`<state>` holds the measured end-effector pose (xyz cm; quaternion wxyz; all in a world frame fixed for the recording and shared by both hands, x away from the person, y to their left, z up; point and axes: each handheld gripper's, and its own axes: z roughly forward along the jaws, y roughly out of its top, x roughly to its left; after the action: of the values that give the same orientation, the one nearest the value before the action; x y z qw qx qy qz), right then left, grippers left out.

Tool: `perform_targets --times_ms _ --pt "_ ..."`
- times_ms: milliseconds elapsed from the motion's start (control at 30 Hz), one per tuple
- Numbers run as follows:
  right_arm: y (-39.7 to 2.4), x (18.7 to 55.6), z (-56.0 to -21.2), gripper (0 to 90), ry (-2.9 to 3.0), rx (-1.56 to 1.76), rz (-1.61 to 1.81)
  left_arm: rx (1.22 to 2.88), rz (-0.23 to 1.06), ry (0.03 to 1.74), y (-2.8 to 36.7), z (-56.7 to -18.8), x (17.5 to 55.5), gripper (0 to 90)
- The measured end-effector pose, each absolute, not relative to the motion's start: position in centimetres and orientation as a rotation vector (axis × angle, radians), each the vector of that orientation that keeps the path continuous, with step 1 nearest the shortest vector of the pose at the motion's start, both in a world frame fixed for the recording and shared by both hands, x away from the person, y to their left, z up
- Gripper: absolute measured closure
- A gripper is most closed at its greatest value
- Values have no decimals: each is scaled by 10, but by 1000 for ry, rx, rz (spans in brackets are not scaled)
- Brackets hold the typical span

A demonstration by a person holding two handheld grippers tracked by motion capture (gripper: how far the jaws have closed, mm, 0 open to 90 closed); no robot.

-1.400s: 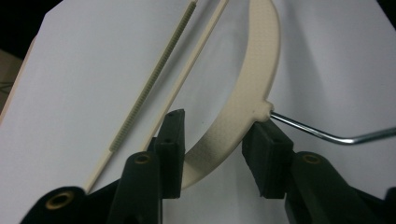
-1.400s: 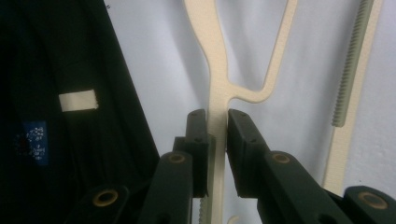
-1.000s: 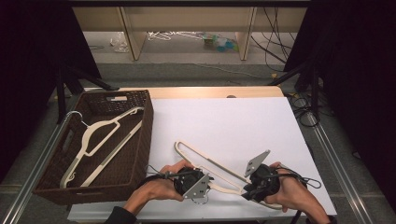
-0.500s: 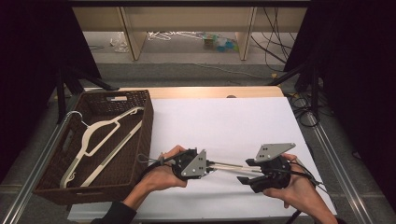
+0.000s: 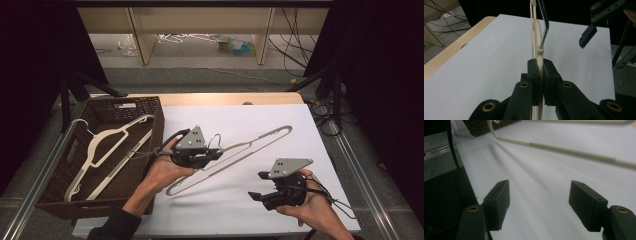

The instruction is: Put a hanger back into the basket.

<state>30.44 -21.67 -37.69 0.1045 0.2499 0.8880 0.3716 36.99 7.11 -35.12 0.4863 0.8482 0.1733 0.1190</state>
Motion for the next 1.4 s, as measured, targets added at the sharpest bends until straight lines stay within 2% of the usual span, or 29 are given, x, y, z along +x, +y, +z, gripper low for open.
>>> perform_targets --times_ms 200,700,1033,1400 --pt "-217 303 -381 335 2621 731 1117 1963 186 559 93 -332 373 857" --pt "-222 300 -397 321 2641 731 1128 1894 143 674 141 -264 371 856" --pt "-229 299 -401 302 2619 751 1151 1896 296 730 193 -226 370 856" --pt "-234 298 -406 257 2591 789 1155 1907 457 829 256 -235 373 856"
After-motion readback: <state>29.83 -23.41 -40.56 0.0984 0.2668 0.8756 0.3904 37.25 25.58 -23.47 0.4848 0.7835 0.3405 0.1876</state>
